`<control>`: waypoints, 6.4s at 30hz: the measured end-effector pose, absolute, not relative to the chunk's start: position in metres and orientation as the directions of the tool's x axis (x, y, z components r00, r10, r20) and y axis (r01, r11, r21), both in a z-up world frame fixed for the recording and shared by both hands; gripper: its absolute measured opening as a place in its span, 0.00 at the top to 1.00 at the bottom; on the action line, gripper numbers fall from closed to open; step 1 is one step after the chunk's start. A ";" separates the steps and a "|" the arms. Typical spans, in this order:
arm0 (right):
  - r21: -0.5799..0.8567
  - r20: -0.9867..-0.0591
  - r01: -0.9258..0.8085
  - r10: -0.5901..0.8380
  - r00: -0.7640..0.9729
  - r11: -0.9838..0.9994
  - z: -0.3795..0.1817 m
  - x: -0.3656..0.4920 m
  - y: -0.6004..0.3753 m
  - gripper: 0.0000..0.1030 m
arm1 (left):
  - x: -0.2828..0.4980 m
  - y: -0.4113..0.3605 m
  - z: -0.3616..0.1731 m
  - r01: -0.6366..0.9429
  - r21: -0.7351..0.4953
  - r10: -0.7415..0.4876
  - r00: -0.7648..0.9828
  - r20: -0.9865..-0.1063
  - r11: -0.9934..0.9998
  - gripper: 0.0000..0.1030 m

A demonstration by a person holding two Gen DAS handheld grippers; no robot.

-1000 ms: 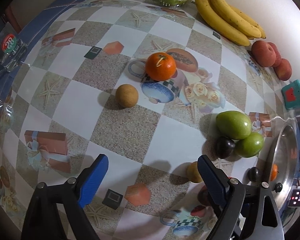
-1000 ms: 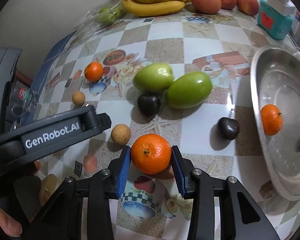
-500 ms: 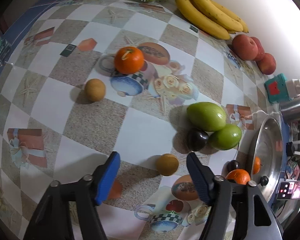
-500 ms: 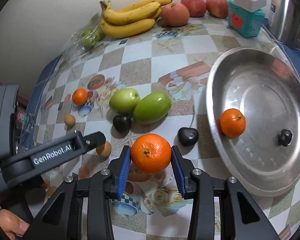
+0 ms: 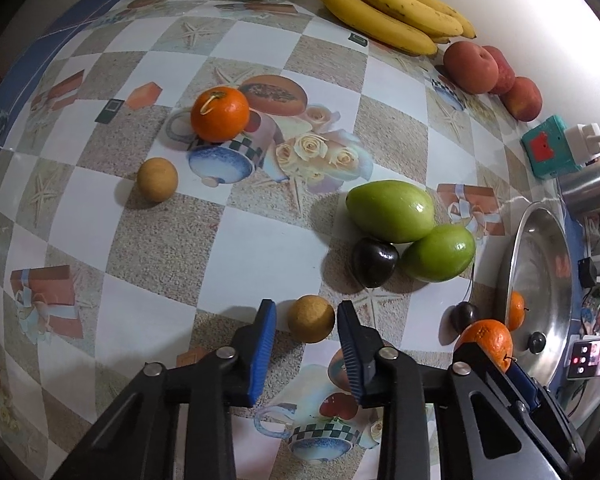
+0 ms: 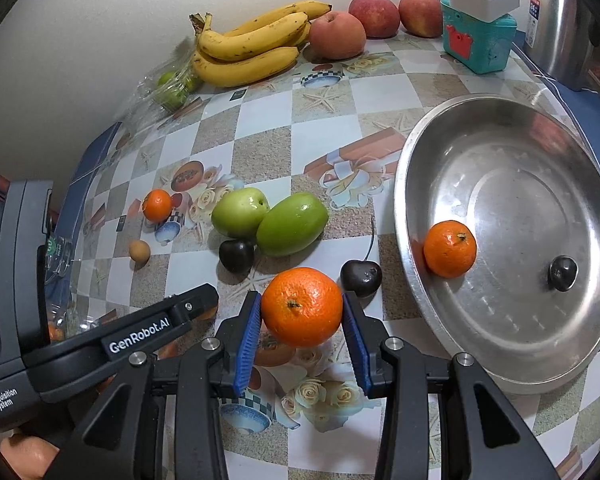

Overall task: Organize fruits
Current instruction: 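Grasp the small brown round fruit with the left tool while the right tool holds the orange, then carry the brown fruit and the orange over the steel bowl with both tools, then open both tools to drop the brown fruit and orange into the bowl, then withdraw both tools from the bowl back over the fruit on the table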

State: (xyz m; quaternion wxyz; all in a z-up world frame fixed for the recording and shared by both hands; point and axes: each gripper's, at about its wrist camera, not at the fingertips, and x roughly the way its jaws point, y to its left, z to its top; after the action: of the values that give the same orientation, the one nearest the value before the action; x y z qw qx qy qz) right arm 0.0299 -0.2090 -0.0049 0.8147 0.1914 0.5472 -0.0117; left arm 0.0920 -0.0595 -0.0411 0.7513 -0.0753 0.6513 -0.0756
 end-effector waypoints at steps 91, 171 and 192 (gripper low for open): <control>0.226 -0.899 0.674 -0.115 0.422 0.703 -0.026 0.010 -0.398 0.59 | 0.083 -0.277 -0.028 0.574 -0.142 -0.352 0.275 -0.895 0.807 0.74; 0.094 -0.922 0.538 -0.131 0.365 0.838 0.003 0.023 -0.344 0.21 | 0.118 -0.140 -0.002 0.199 0.087 0.005 0.380 -0.925 0.976 0.01; 0.085 -0.918 0.542 -0.145 0.368 0.836 0.003 0.022 -0.344 0.20 | 0.116 -0.139 -0.003 0.207 0.106 0.016 0.393 -0.920 0.973 0.00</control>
State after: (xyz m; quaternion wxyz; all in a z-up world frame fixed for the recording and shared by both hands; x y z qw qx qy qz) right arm 0.0217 -0.3441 0.0026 0.8047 0.1910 0.5200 -0.2135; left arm 0.1160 -0.1387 -0.0026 0.8282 0.1021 0.5481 -0.0577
